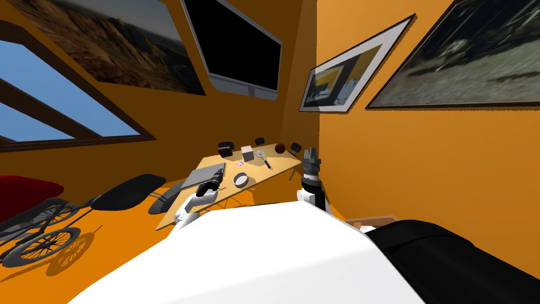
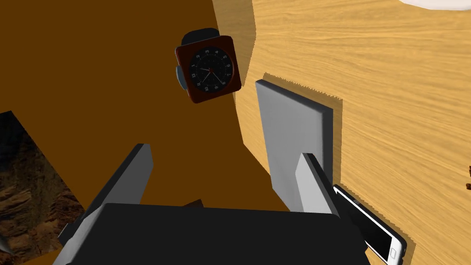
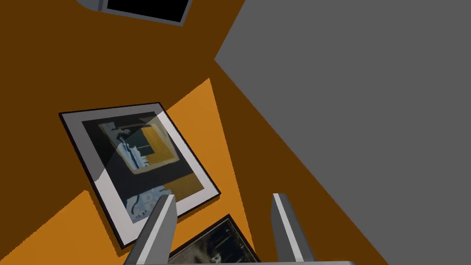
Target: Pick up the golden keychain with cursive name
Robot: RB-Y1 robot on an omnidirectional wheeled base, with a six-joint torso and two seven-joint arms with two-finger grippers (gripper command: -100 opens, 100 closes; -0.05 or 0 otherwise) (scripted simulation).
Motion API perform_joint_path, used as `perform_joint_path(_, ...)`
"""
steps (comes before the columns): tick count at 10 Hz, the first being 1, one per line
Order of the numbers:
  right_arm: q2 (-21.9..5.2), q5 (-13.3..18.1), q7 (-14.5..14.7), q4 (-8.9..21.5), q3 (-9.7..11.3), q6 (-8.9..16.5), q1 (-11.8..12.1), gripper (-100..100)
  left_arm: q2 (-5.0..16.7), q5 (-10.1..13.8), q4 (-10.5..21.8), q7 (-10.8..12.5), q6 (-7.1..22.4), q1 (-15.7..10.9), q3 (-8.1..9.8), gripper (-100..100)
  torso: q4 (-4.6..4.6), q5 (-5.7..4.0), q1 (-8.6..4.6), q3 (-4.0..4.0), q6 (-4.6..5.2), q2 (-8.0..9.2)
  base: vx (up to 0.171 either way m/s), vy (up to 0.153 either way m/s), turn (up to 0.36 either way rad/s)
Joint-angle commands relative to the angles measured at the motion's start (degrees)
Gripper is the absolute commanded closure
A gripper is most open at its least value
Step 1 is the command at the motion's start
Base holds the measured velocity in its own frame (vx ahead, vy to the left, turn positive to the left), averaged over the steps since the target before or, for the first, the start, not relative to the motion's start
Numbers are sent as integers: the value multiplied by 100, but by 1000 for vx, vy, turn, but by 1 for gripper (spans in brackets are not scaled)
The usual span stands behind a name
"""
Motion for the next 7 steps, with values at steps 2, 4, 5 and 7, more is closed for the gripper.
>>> perform_joint_path(2,0,0,0,0,0,0,0,0,99,35,474,106,288,-167,30,-100,0,-1,-1,-1,3,-2,-1,-21,-90)
perform_joint_path(4,0,0,0,0,0,0,0,0,205,79,841,205,560,-313,55,-100,0,0,0,-2,2,-3,0,-19,-80)
perform_joint_path(5,0,0,0,0,0,0,0,0,309,124,1088,304,765,-456,78,-100,0,0,0,-1,0,-2,0,-21,-138)
perform_joint_path(7,0,0,0,0,0,0,0,0,412,168,1390,402,1069,-595,99,-100,0,0,1,-1,-1,-1,-3,-17,-103)
